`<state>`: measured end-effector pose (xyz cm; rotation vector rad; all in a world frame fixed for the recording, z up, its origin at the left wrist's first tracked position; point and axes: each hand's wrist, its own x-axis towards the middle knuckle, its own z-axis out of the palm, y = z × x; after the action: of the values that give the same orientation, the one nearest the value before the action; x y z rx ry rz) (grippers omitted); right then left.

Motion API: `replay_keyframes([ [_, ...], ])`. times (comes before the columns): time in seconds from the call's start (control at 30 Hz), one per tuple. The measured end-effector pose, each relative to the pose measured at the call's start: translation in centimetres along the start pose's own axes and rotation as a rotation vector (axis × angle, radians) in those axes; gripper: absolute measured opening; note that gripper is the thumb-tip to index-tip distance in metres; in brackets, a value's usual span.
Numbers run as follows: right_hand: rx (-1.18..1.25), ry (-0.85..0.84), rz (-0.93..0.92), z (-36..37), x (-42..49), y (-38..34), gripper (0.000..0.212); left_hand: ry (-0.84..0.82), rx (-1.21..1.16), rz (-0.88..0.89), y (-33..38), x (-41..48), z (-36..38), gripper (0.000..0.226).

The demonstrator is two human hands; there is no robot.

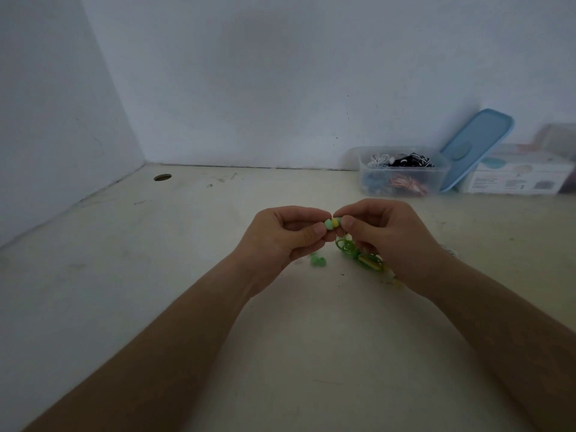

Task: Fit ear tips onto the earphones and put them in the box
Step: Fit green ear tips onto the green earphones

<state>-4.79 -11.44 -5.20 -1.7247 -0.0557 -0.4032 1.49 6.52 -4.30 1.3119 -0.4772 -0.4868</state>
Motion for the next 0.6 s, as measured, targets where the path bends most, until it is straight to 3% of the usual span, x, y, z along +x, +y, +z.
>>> replay_keyframes([
  [0.6, -0.035, 0.025, -0.008, -0.08, -0.13, -0.32, 0.008, 0.003, -0.013, 0.001, -0.21, 0.16, -0.28, 0.017],
])
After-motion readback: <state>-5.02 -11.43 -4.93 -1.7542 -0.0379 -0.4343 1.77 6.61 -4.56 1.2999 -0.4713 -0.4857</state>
